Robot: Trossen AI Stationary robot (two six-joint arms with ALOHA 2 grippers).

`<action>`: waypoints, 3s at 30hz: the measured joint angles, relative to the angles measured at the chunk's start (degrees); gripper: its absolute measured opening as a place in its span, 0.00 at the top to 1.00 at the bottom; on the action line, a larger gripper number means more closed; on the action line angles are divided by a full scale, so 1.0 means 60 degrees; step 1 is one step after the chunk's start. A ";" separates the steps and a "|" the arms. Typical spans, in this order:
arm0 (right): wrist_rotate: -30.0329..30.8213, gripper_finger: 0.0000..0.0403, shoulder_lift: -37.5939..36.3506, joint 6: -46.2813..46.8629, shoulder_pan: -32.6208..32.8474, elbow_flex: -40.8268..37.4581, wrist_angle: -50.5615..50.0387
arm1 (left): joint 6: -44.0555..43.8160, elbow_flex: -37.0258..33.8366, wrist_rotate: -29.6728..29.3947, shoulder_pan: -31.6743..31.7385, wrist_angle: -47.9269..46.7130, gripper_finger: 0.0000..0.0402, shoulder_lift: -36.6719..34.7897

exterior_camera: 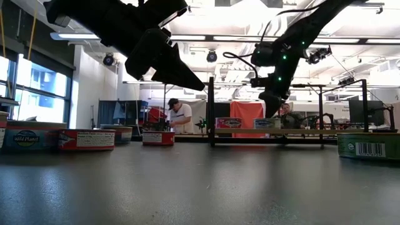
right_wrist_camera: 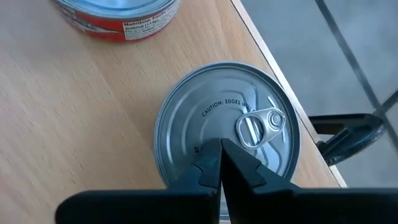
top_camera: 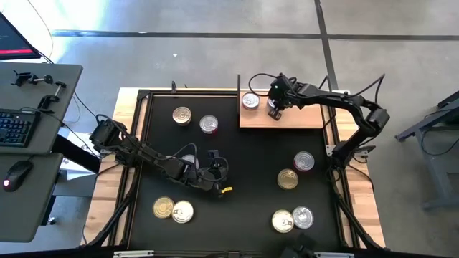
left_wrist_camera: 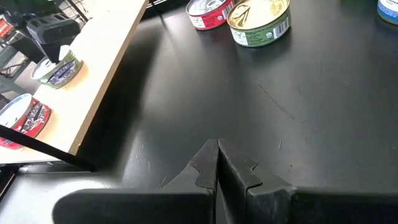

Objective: Stack canned seafood by type on shelf
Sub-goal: Put the green tuna can on the shelf, then put the blue tuna can on the shelf

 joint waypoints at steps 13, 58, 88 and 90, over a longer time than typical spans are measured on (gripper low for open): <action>0.0894 1.00 -0.1438 0.1272 0.1344 -0.0047 -0.0396 | -0.0086 0.0000 0.0000 -0.0035 0.0001 1.00 0.0000; -0.0010 1.00 -0.2073 1.2474 1.3182 -0.0021 -0.2038 | 0.1119 -0.0007 0.0011 0.0058 0.0991 1.00 0.0000; 0.0998 1.00 0.1222 1.1168 1.4021 -0.0003 0.1116 | 0.0474 -0.0004 0.0241 -0.0182 0.1290 1.00 0.0000; 0.1165 1.00 0.1236 1.0111 1.3540 -0.0025 0.1369 | 0.0474 -0.0004 0.0244 -0.0227 0.1288 1.00 0.0000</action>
